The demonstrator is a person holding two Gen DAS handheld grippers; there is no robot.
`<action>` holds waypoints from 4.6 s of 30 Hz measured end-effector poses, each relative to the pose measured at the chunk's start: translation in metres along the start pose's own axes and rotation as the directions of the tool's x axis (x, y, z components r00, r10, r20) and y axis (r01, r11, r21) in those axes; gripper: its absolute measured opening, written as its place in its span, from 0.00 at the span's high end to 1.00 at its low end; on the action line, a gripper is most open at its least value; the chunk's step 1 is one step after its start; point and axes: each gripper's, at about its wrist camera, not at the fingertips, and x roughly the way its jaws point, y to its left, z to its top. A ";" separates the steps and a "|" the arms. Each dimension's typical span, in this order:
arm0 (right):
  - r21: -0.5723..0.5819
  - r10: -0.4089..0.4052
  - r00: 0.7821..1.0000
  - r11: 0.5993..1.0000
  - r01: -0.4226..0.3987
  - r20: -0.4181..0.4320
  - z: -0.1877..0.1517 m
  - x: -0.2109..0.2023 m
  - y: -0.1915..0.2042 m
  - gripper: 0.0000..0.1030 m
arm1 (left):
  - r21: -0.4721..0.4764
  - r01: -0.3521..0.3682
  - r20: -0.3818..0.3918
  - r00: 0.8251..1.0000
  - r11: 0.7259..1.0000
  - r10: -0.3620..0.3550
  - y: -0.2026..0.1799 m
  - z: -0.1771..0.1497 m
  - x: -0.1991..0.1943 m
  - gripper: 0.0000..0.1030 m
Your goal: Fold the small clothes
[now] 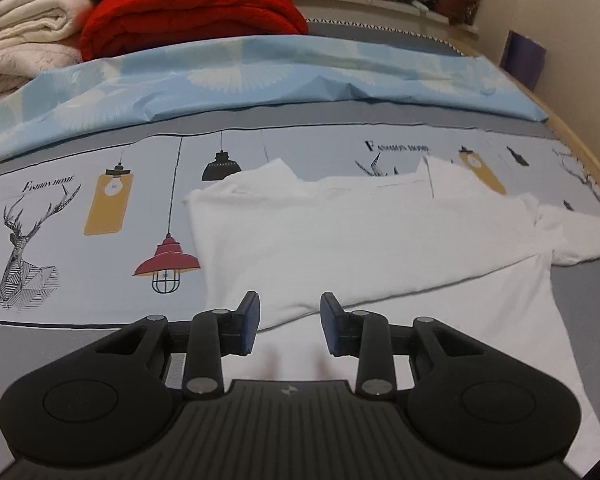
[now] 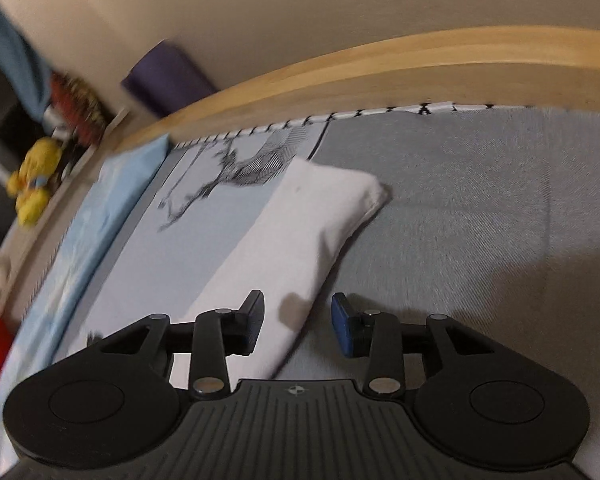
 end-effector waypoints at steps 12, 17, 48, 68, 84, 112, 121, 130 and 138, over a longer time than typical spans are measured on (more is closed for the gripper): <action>-0.101 -0.175 0.956 0.974 0.203 0.236 -0.002 0.007 0.050 0.95 | -0.062 -0.008 0.022 1.000 0.998 0.009 0.033 -0.002 -0.018 0.64; -0.494 0.174 0.926 0.869 0.016 0.335 -0.055 -0.063 0.193 0.95 | -0.121 -0.015 0.032 0.999 0.993 0.019 0.049 0.002 -0.029 0.64; -0.570 0.190 0.946 0.761 -0.310 -0.261 -0.188 -0.150 0.274 0.53 | -0.446 0.239 -0.020 0.961 0.863 -0.277 0.053 0.018 0.109 0.76; -0.418 0.096 0.915 0.868 -0.269 -0.391 -0.207 -0.089 0.276 0.53 | -0.290 -0.087 -0.036 0.996 0.953 0.080 0.103 0.031 0.038 0.91; -0.564 -0.074 0.930 0.811 -0.155 -0.361 -0.219 -0.086 0.265 0.47 | -0.212 0.105 -0.018 0.994 0.972 -0.112 0.066 0.045 0.052 0.84; -0.430 0.259 0.849 0.772 -0.469 -0.461 -0.197 -0.003 0.292 0.97 | -0.212 0.102 -0.075 0.990 0.972 -0.121 0.081 0.044 0.068 0.82; -0.627 0.024 0.783 0.583 -0.516 -0.622 -0.236 -0.020 0.285 0.88 | -0.241 0.057 -0.223 0.968 0.969 -0.112 0.096 0.014 0.102 0.81; -0.628 -0.011 0.760 0.571 -0.528 -0.650 -0.242 -0.040 0.261 0.95 | -0.323 0.062 -0.251 0.956 0.944 -0.149 0.117 -0.009 0.103 0.67; -0.733 -0.120 0.875 0.606 -0.309 -0.468 -0.220 -0.097 0.245 0.89 | -0.241 -0.012 -0.200 0.979 0.970 -0.037 0.116 -0.002 0.034 0.69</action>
